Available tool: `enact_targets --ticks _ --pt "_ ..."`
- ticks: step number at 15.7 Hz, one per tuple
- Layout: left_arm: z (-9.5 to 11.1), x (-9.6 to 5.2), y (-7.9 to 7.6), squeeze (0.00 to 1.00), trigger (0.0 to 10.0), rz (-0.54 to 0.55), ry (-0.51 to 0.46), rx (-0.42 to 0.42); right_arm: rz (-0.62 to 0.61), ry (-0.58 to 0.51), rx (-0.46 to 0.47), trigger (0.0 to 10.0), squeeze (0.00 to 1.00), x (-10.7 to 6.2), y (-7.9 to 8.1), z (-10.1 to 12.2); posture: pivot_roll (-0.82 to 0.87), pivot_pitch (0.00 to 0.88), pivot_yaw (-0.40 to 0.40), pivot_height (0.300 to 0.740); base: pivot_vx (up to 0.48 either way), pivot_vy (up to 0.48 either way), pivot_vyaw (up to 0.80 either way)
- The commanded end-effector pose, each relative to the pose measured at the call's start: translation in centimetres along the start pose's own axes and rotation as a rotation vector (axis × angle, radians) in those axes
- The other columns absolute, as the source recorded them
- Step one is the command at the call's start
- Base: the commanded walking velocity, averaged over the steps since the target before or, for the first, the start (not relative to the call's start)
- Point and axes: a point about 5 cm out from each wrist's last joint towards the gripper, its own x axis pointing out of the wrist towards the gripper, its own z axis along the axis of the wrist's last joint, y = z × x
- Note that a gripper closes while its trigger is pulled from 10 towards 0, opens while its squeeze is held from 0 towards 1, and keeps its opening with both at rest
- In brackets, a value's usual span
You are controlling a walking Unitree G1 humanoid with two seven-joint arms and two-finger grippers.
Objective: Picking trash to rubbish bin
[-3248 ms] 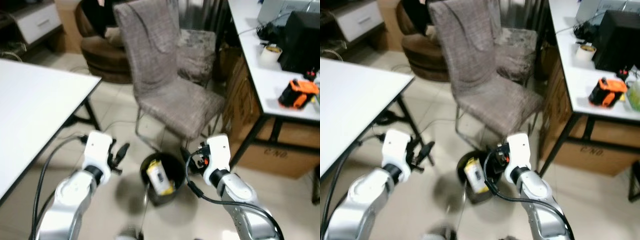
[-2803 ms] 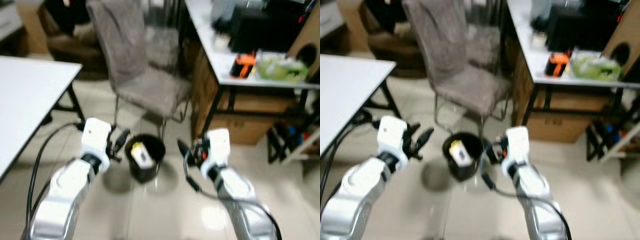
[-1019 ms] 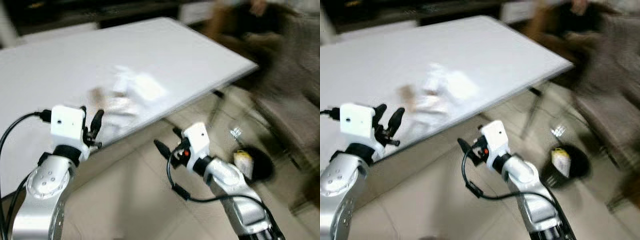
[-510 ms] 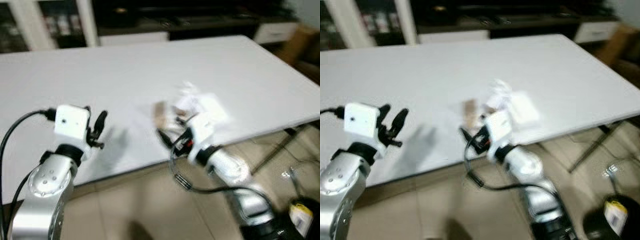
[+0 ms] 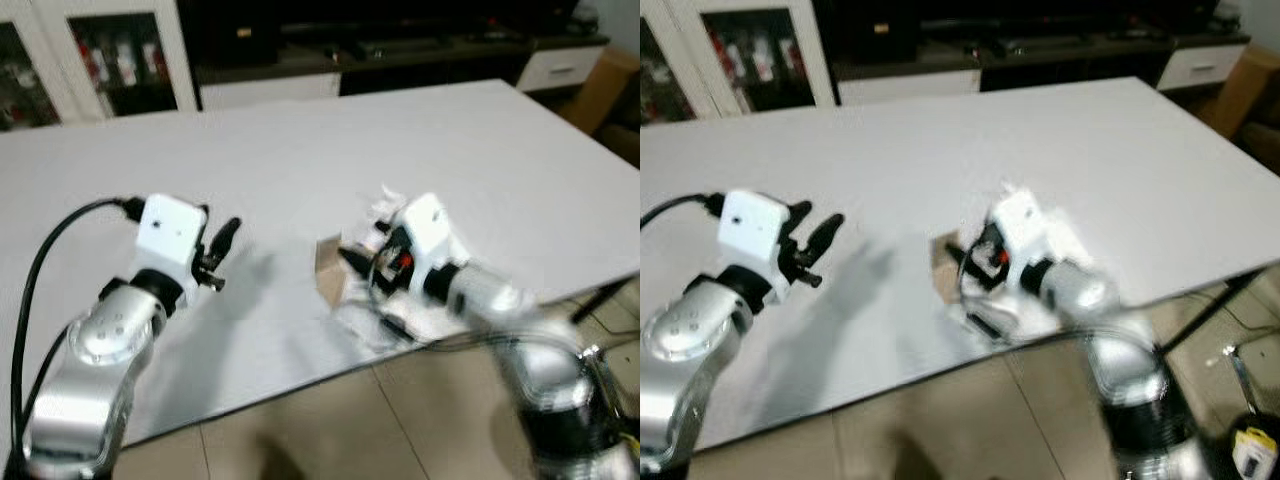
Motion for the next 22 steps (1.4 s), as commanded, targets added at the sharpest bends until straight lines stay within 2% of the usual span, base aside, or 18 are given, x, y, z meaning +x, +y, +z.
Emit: enact_targets --ticks 1,2,4,6,10,14,15,16,17,22 --pt "-0.4 0.1 -0.4 0.00 10.0 -0.067 0.024 -0.020 0.018 0.035 0.016 10.0 1.00 -0.2 -0.3 -0.2 0.01 0.057 -0.026 0.740 0.000 0.000 0.00" --pt "-0.3 0.0 -0.8 0.00 10.0 -0.147 0.033 -0.025 0.035 0.091 0.040 10.0 1.00 -0.4 -1.0 -0.2 0.00 0.056 -0.027 0.740 0.000 0.000 0.00" --pt "0.2 -0.4 -1.4 0.00 10.0 -0.308 0.047 -0.020 0.134 0.224 0.021 10.0 1.00 -1.4 -1.8 -0.7 -0.01 0.049 -0.029 0.740 0.000 0.000 0.00" --pt "0.3 -0.7 -1.5 0.00 10.0 -0.395 0.064 -0.003 0.153 0.297 -0.003 10.0 1.00 -2.0 -2.5 -1.2 -0.01 0.044 -0.029 0.740 0.000 0.000 0.00" --pt "0.2 -0.7 -2.0 0.00 10.0 -0.436 0.072 -0.009 0.186 0.389 -0.014 10.0 1.00 -2.7 -2.7 -2.0 -0.02 0.033 -0.039 0.740 0.000 0.000 0.00" --pt "0.4 -0.9 -2.8 0.00 10.0 -0.495 0.063 -0.030 0.157 0.436 -0.062 10.0 1.00 -2.3 -3.0 -2.9 -0.01 0.026 -0.042 0.740 0.000 0.000 0.00" --pt "0.3 -1.2 -3.4 0.00 10.0 -0.559 0.071 -0.041 0.108 0.456 -0.128 10.0 1.00 -1.9 -3.3 -3.5 -0.01 0.025 -0.042 0.740 0.000 0.000 0.00" --pt "0.2 -1.5 -3.8 0.00 10.0 -0.604 0.081 -0.046 0.082 0.470 -0.160 10.0 0.73 -1.6 -3.5 -3.9 -0.01 0.026 -0.044 0.740 0.000 0.000 0.00" --pt "0.2 -1.6 -3.9 0.00 10.0 -0.611 0.083 -0.048 0.083 0.472 -0.161 10.0 0.00 -1.6 -3.4 -4.0 -0.01 0.025 -0.045 0.740 0.000 0.000 0.00" --pt "0.1 -1.9 -4.1 0.00 10.0 -0.631 0.098 -0.047 0.114 0.509 -0.127 10.0 0.00 -1.1 -2.6 -5.7 -0.01 0.028 -0.049 0.740 0.000 0.000 0.00"
